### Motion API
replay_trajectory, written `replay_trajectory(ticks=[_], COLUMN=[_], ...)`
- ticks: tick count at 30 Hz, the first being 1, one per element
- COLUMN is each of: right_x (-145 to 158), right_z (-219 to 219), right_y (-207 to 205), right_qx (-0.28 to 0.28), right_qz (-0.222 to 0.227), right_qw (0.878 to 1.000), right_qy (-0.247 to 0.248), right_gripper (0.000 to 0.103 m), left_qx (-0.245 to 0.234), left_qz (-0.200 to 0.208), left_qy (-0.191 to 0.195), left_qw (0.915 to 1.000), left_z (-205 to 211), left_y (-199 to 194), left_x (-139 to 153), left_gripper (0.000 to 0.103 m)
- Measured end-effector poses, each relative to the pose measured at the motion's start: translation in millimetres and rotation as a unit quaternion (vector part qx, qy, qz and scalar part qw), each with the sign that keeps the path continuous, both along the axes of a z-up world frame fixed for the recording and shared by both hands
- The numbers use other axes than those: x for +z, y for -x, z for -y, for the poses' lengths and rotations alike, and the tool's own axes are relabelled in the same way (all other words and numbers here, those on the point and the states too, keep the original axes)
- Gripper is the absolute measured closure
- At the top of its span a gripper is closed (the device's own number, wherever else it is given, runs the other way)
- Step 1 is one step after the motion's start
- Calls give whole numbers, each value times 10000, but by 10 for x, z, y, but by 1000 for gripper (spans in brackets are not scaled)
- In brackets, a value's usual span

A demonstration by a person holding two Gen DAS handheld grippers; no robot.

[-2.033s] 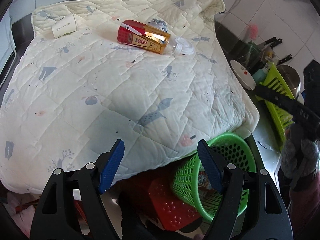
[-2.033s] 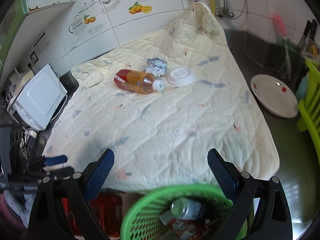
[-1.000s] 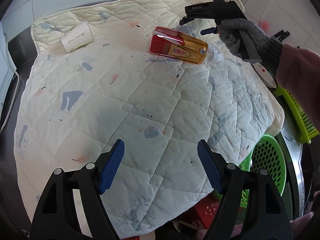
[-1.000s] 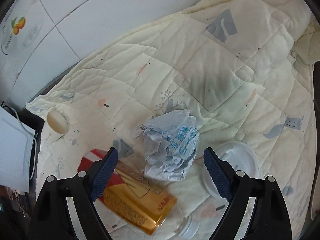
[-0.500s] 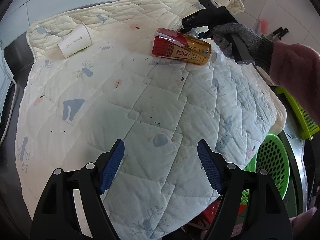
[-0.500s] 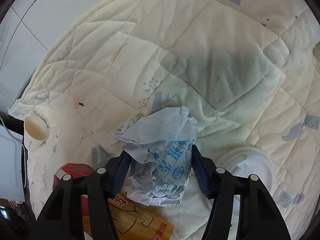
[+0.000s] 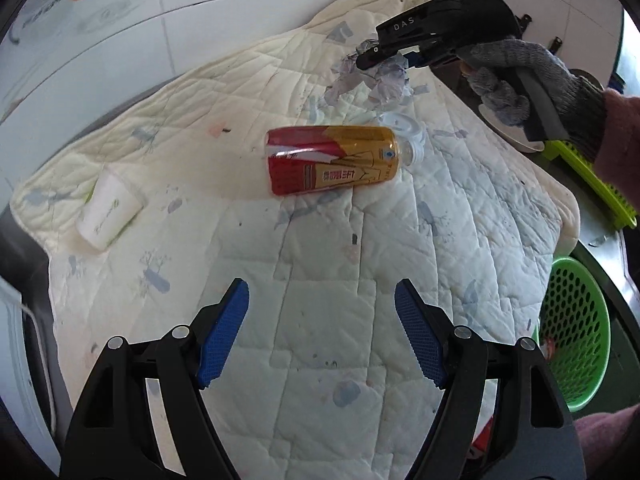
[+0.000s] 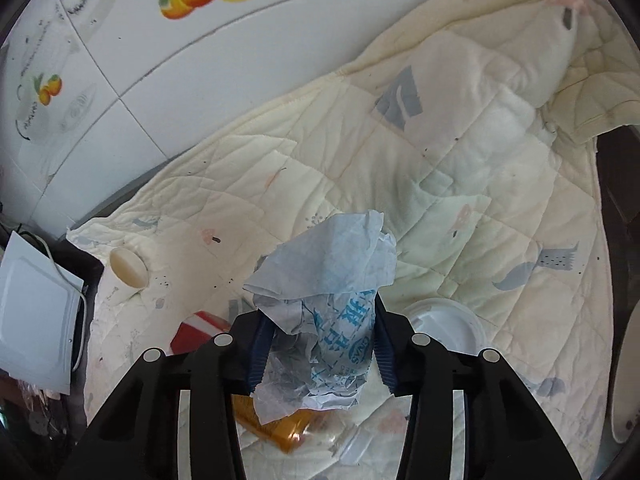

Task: Collect trash
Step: 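Grasp the orange-red drink bottle with the left tool while the right tool lifts the paper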

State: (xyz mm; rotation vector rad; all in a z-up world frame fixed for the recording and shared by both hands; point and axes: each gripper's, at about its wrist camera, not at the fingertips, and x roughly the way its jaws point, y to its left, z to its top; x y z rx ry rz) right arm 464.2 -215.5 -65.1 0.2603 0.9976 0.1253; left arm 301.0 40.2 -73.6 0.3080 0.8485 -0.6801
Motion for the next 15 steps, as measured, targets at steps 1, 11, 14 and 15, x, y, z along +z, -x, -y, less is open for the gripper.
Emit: replay_trajectory(ticks=[1, 11, 14, 15], right_x=[57, 343, 373, 374], right_z=[28, 217, 223, 234], right_y=[98, 1066, 1381, 1485], right_qx=[15, -58, -89, -113], right_qz=[43, 170, 171, 168], right_qw=[10000, 9998, 9998, 9998], right_qy=[20, 20, 22, -3], right_gripper=[60, 60, 60, 60], left_qx=[-105, -1377, -1764, -1909], left_qz=[74, 795, 895, 896], left_qy=[-34, -408, -600, -666], left_qw=[9999, 9864, 9784, 9752], left_z=[45, 589, 751, 804], left_y=[-47, -579, -717, -753], left_x=[22, 237, 210, 191], left_gripper=[26, 16, 15, 15])
